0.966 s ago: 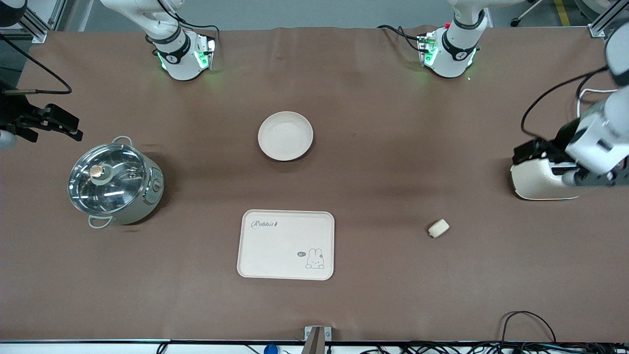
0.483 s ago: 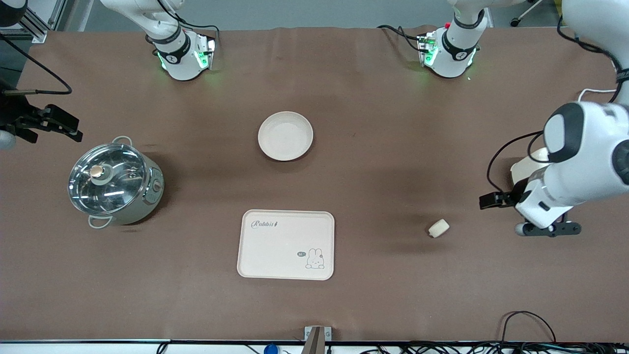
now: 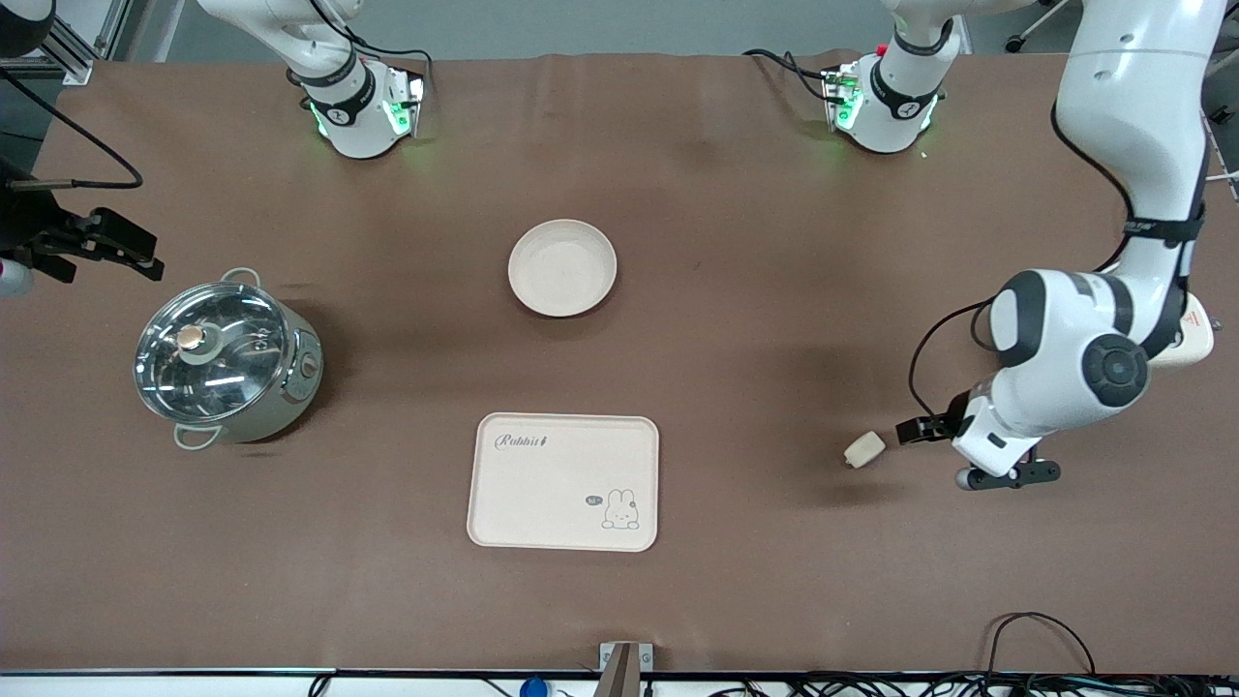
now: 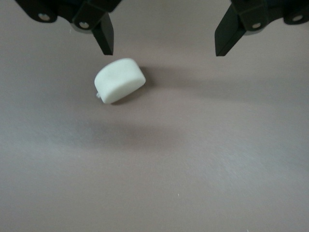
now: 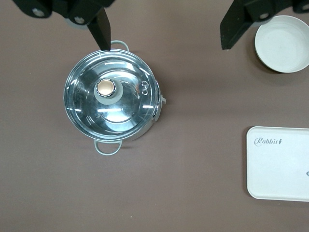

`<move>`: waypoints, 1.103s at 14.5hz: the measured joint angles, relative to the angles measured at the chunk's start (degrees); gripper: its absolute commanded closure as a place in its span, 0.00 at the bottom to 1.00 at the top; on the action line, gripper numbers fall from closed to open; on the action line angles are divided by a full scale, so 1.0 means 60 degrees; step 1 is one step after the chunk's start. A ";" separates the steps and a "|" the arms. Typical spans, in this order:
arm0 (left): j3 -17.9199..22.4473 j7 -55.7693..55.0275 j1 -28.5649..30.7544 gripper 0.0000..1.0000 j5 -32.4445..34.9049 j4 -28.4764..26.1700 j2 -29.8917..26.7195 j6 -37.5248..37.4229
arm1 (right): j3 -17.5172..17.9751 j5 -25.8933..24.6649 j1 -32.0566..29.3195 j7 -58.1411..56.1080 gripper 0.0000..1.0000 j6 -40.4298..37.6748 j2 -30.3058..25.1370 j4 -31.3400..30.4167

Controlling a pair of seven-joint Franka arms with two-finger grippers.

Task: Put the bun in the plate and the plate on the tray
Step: 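Close the left gripper on the white bun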

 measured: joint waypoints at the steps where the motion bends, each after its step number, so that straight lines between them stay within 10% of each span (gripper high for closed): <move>1: -0.0003 -0.0386 -0.0054 0.16 0.0000 -0.0007 0.0177 0.0196 | -0.0002 0.0000 0.0000 0.0000 0.00 -0.0007 0.0002 -0.0002; 7: -0.0315 -0.2155 -0.0180 0.35 0.0000 -0.0011 0.0887 0.0902 | -0.0013 0.0000 0.0000 0.0001 0.00 -0.0018 0.0007 -0.0014; 13: -0.0339 -0.2506 -0.0285 0.99 0.0000 -0.0007 0.1124 0.1268 | -0.0037 0.0042 -0.0001 0.0004 0.00 -0.0022 0.0009 -0.0039; 16: -0.0350 -0.2519 -0.0310 1.00 0.0000 0.0030 0.1118 0.1267 | -0.0072 0.0053 -0.0034 0.0008 0.00 -0.0019 0.0012 -0.0045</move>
